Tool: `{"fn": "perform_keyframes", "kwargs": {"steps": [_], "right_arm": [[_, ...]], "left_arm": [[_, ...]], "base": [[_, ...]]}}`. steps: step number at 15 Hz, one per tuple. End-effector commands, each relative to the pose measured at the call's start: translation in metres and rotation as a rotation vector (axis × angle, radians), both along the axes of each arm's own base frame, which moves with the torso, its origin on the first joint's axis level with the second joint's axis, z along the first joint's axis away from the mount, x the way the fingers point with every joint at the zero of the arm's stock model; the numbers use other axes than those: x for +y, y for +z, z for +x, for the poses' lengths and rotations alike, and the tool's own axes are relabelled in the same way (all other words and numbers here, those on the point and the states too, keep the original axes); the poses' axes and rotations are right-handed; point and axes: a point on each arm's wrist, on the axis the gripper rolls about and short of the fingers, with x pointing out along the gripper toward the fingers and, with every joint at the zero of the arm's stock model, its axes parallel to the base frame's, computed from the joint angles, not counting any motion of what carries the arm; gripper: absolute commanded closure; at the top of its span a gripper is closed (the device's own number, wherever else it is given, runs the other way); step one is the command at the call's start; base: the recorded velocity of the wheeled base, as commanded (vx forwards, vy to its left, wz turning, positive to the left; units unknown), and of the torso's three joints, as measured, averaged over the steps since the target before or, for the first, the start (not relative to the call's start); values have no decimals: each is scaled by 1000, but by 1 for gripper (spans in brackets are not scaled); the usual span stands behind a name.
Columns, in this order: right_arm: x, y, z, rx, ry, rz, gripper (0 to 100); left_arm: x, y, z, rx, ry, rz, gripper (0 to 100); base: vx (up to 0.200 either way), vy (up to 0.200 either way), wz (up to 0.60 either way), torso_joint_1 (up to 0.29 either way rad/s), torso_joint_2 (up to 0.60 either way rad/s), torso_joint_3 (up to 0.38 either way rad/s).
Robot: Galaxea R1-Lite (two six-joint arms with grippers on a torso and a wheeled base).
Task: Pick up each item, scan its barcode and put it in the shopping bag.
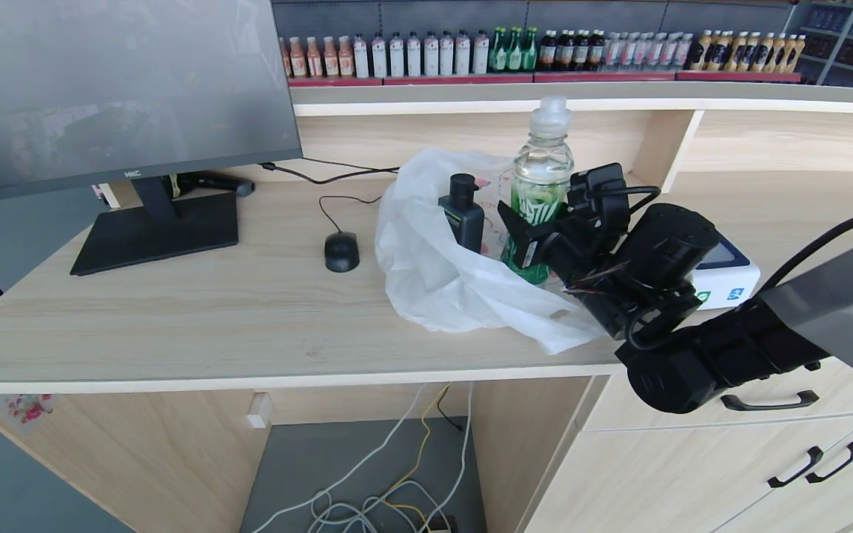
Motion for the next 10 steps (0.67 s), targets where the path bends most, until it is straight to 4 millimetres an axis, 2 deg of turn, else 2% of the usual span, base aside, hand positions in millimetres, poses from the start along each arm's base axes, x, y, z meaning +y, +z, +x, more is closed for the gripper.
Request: {"fn": "perform_keyframes", "kwargs": {"steps": [1, 4, 6, 7, 10], "right_arm": [[-1, 3, -1, -7, -2, 3, 100], [-1, 2, -2, -5, -4, 1, 100], [-2, 9, -5, -20, -4, 9, 100], [-3, 11, -7, -22, -4, 12, 0], [-6, 7, -14, 4, -5, 1, 0]], "left_arm": [[0, 0, 0, 0, 1, 0, 0], [0, 0, 0, 0, 1, 0, 0], [0, 0, 0, 0, -1, 0, 0], [0, 0, 0, 0, 1, 0, 0], [0, 0, 0, 0, -1, 0, 0]], "base": [[0, 0, 0, 0, 0, 0], [0, 0, 0, 0, 0, 0], [0, 0, 0, 0, 0, 0], [0, 0, 0, 0, 0, 0], [0, 0, 0, 0, 0, 0]]}}
